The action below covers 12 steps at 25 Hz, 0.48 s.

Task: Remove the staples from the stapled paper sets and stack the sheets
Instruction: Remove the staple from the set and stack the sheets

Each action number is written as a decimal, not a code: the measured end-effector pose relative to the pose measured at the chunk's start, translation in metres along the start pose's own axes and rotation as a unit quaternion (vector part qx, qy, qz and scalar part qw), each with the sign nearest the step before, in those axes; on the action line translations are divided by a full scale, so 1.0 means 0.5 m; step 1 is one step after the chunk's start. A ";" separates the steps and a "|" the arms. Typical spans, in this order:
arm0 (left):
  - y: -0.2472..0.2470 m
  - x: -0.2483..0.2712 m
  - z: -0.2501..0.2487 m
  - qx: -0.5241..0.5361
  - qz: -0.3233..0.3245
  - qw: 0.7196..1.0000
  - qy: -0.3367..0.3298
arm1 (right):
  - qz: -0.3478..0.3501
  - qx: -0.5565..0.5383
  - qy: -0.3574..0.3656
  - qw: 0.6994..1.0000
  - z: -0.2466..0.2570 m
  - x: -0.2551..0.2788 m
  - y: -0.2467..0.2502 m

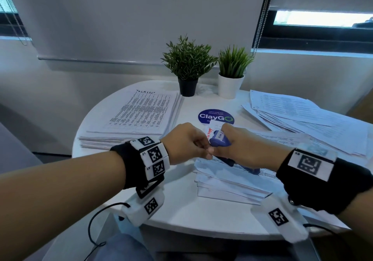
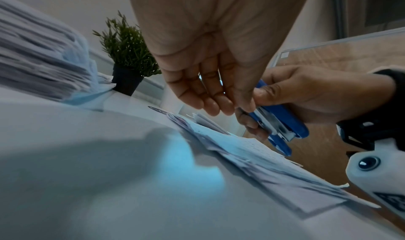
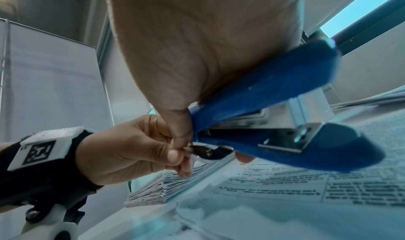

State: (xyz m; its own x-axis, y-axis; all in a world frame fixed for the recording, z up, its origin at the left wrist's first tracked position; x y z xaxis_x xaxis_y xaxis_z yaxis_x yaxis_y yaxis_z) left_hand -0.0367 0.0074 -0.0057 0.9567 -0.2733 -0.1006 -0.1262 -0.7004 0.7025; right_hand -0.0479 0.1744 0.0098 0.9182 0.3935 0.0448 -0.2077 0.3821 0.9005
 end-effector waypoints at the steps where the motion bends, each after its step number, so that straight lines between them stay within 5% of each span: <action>1: 0.000 0.003 0.003 0.016 0.001 1.000 0.006 | 0.007 -0.002 0.000 1.000 0.001 0.003 0.000; 12: 0.034 0.019 0.024 0.022 -0.022 0.999 0.031 | 0.018 0.003 -0.029 0.999 0.005 0.011 0.003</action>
State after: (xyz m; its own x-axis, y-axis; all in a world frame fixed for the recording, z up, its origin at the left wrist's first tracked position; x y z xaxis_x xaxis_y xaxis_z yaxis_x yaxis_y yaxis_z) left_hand -0.0328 -0.0150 -0.0031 0.9757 -0.2014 -0.0864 -0.0936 -0.7394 0.6668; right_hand -0.0425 0.1750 0.0123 0.9279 0.3585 0.1027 -0.2400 0.3631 0.9003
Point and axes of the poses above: each hand's wrist, its own x-axis away from the middle knuckle, its own y-axis out of the back of the hand, z = x × y, the point moved 2 cm from there along -x, towards the middle knuckle, and after that the axes turned 4 degrees about -z, right-handed, at the moved point
